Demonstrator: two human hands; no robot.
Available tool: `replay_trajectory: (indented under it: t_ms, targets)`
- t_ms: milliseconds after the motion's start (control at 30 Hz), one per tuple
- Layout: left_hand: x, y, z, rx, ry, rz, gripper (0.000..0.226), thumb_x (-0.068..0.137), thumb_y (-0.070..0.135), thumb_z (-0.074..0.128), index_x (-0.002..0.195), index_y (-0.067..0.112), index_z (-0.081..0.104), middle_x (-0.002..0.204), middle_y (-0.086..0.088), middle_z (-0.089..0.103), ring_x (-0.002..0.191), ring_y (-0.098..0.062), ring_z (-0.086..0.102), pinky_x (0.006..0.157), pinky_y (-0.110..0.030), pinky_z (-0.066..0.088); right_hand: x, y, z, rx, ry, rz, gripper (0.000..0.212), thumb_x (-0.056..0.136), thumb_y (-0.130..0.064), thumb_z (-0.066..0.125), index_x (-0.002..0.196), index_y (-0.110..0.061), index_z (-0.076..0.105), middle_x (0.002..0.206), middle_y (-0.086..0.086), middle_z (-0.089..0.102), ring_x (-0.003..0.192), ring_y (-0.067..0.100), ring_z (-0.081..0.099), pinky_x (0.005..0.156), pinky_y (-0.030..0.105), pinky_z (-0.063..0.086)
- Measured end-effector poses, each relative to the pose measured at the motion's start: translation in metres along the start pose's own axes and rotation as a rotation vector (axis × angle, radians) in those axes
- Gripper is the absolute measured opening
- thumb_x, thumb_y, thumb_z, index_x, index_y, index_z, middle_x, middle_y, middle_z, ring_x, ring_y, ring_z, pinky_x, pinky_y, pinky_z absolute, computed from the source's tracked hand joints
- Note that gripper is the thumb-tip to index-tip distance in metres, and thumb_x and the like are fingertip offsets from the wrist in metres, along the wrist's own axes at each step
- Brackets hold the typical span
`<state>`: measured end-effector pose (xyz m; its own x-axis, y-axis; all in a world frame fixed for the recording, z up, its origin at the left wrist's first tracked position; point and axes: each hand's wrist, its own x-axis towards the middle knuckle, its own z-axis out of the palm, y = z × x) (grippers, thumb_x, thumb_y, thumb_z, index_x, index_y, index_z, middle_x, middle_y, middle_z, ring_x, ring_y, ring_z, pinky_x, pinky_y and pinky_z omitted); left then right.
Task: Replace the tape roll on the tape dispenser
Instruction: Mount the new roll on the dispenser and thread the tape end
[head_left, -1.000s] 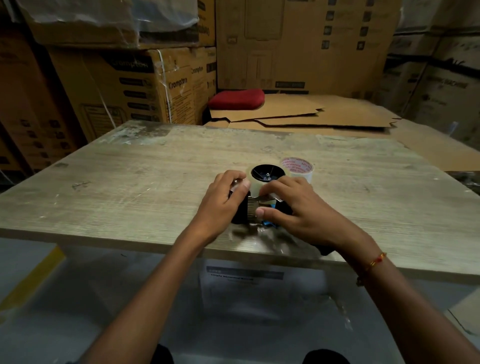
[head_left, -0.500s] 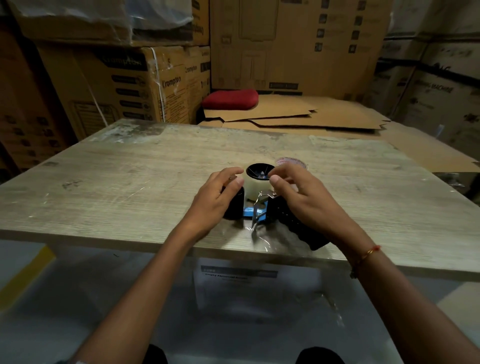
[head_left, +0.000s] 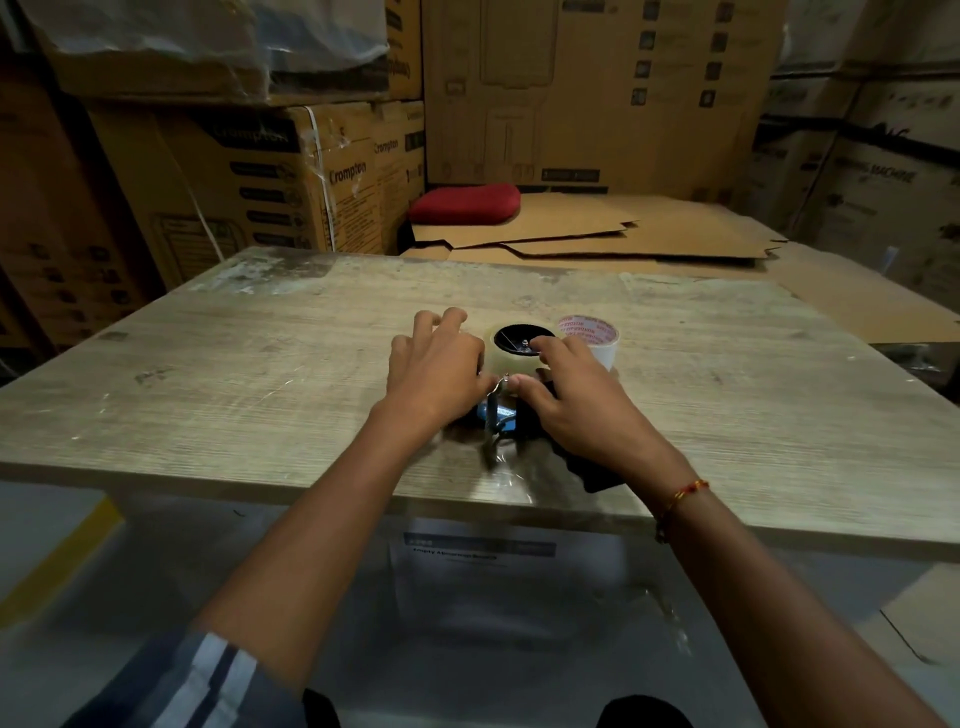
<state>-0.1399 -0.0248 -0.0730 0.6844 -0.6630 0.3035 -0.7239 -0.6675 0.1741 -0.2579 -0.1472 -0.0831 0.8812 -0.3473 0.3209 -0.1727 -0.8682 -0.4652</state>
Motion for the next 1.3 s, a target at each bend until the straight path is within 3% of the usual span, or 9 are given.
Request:
replay_trajectory:
  t_ms: [167, 333, 467, 567, 800, 1067, 1300]
  targets:
    - [-0.008, 0.004, 0.015, -0.051, 0.144, -0.013, 0.017, 0.091, 0.035, 0.063, 0.093, 0.021, 0.072, 0.15, 0.0, 0.042, 0.138, -0.026, 0.03, 0.103, -0.046, 0.035, -0.001, 0.002, 0.001, -0.015, 0.0, 0.001, 0.055, 0.1, -0.047, 0.05, 0.145, -0.016, 0.042, 0.141, 0.004, 0.045, 0.115, 0.019, 0.058, 0.088, 0.036, 0.051]
    - [-0.015, -0.003, 0.028, -0.159, 0.229, 0.049, 0.016, 0.091, 0.03, 0.064, 0.09, 0.015, 0.07, 0.15, -0.003, 0.042, 0.139, -0.027, 0.029, 0.104, -0.05, 0.037, -0.001, 0.004, -0.001, -0.073, -0.004, -0.016, 0.055, 0.101, -0.049, 0.046, 0.146, -0.019, 0.043, 0.143, 0.001, 0.044, 0.119, 0.021, 0.054, 0.091, 0.04, 0.05]
    - [-0.017, -0.008, 0.031, -0.244, 0.228, 0.121, 0.009, 0.088, 0.025, 0.069, 0.088, 0.016, 0.071, 0.152, -0.002, 0.04, 0.136, -0.024, 0.029, 0.106, -0.046, 0.036, 0.001, 0.003, -0.002, -0.102, -0.061, -0.021, 0.051, 0.103, -0.047, 0.041, 0.146, -0.02, 0.042, 0.145, 0.0, 0.042, 0.119, 0.02, 0.054, 0.083, 0.035, 0.046]
    - [-0.018, -0.013, 0.028, -0.279, 0.197, 0.17, 0.005, 0.087, 0.023, 0.07, 0.085, 0.018, 0.07, 0.156, 0.0, 0.034, 0.139, -0.025, 0.025, 0.109, -0.047, 0.034, 0.001, 0.001, -0.001, -0.132, -0.088, 0.0, 0.05, 0.103, -0.05, 0.038, 0.145, -0.023, 0.041, 0.145, 0.0, 0.041, 0.116, 0.022, 0.055, 0.083, 0.039, 0.049]
    - [-0.026, -0.013, 0.021, -0.192, 0.215, 0.259, 0.01, 0.087, 0.022, 0.067, 0.08, 0.016, 0.07, 0.158, -0.001, 0.031, 0.144, -0.027, 0.021, 0.111, -0.051, 0.03, 0.002, 0.002, -0.001, -0.126, -0.121, 0.004, 0.051, 0.103, -0.05, 0.037, 0.146, -0.022, 0.04, 0.15, 0.0, 0.038, 0.12, 0.021, 0.053, 0.082, 0.034, 0.043]
    - [-0.045, -0.02, 0.026, -0.261, 0.292, 0.258, 0.015, 0.082, 0.024, 0.074, 0.07, 0.018, 0.067, 0.159, 0.0, 0.031, 0.145, -0.027, 0.022, 0.112, -0.047, 0.029, 0.004, 0.002, -0.002, -0.14, -0.134, -0.012, 0.051, 0.104, -0.048, 0.037, 0.146, -0.019, 0.041, 0.153, -0.001, 0.039, 0.129, 0.019, 0.048, 0.087, 0.033, 0.04]
    - [-0.063, -0.033, 0.02, -0.318, 0.292, 0.221, 0.017, 0.08, 0.031, 0.077, 0.069, 0.021, 0.069, 0.159, 0.003, 0.029, 0.144, -0.022, 0.018, 0.11, -0.041, 0.023, 0.004, 0.004, -0.001, -0.111, -0.138, -0.013, 0.053, 0.103, -0.05, 0.038, 0.145, -0.019, 0.043, 0.152, 0.001, 0.039, 0.129, 0.021, 0.048, 0.099, 0.042, 0.047]
